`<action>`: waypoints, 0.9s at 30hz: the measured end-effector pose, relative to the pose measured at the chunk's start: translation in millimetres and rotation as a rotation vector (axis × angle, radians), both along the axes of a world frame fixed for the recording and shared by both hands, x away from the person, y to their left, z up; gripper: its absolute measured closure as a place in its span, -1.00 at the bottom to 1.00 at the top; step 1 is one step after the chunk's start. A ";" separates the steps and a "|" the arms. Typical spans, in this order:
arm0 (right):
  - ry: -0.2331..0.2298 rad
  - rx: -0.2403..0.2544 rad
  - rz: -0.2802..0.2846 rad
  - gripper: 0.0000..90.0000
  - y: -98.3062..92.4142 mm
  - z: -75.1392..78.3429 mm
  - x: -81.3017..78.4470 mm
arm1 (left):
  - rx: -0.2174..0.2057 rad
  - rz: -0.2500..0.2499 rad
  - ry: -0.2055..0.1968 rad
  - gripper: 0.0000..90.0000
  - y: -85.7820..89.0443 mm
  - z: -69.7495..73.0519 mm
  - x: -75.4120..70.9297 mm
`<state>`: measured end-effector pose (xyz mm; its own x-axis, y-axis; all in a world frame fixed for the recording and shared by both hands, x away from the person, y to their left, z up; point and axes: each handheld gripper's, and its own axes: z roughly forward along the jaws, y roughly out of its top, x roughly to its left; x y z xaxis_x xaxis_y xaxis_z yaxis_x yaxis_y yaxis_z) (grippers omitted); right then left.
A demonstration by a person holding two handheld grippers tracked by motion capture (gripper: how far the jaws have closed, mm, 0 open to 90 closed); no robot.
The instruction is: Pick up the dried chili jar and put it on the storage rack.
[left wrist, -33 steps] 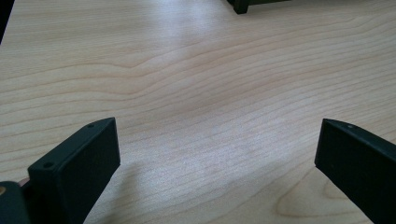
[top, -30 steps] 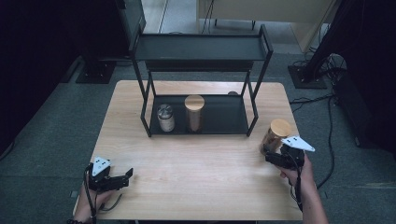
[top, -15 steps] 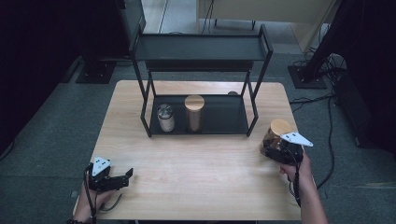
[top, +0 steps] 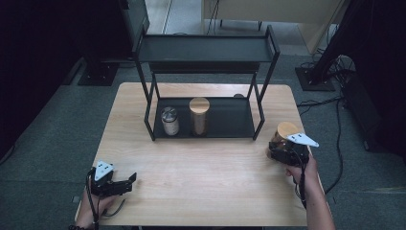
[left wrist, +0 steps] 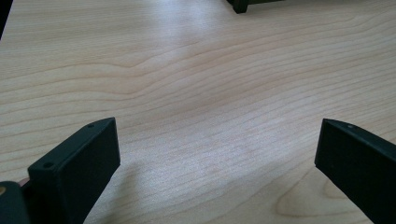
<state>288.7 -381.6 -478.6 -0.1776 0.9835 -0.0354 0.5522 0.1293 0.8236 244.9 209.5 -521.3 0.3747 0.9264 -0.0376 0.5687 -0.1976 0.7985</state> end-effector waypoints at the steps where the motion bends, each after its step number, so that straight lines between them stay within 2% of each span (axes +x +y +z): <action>1: 0.001 0.002 0.001 -0.49 0.0 0.0 0.5 | -0.001 0.000 -0.001 -0.99 0.1 0.0 0.0; 7: 0.006 0.023 -0.002 -0.46 0.1 0.7 3.0 | -0.002 0.001 -0.002 -0.99 0.3 0.0 0.0; 27: 0.015 0.029 0.027 -0.45 12.9 2.2 2.5 | -0.006 0.000 0.001 -0.99 0.7 -0.1 0.2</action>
<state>291.2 -368.7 -476.4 -0.2041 0.9789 -0.0036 0.5613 0.1201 0.8189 245.1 210.2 -521.3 0.3748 0.9261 -0.0437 0.5691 -0.1926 0.7994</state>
